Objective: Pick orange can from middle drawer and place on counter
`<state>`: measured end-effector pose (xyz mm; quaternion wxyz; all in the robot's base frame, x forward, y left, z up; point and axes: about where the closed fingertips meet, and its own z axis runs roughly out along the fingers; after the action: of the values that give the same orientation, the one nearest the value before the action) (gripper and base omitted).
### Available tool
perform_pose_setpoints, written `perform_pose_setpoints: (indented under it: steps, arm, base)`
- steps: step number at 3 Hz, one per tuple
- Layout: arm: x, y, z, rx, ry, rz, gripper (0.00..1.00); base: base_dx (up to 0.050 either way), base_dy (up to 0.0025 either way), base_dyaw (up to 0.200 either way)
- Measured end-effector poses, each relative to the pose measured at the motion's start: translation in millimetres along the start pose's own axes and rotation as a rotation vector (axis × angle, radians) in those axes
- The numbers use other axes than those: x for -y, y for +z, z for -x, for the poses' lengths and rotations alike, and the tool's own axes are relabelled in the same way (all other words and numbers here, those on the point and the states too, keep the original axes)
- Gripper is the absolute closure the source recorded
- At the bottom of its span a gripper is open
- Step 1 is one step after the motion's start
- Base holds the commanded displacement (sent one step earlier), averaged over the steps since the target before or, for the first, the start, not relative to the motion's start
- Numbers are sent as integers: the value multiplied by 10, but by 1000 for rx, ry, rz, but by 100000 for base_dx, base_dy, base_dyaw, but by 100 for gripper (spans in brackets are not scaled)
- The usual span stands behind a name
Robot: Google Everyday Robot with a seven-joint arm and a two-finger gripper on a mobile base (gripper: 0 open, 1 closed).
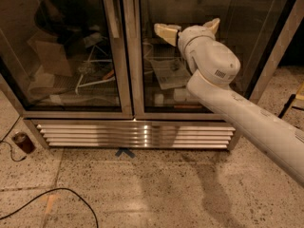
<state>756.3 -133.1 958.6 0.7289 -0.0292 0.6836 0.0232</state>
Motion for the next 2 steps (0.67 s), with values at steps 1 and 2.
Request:
perform_pose_setpoints:
  steps: [1,2]
  arm:
    - [-46,117,2,15,2,13,0]
    - [-52,130,4,16,-18,14,22]
  base:
    - [0,0,0]
    - [0,0,0]
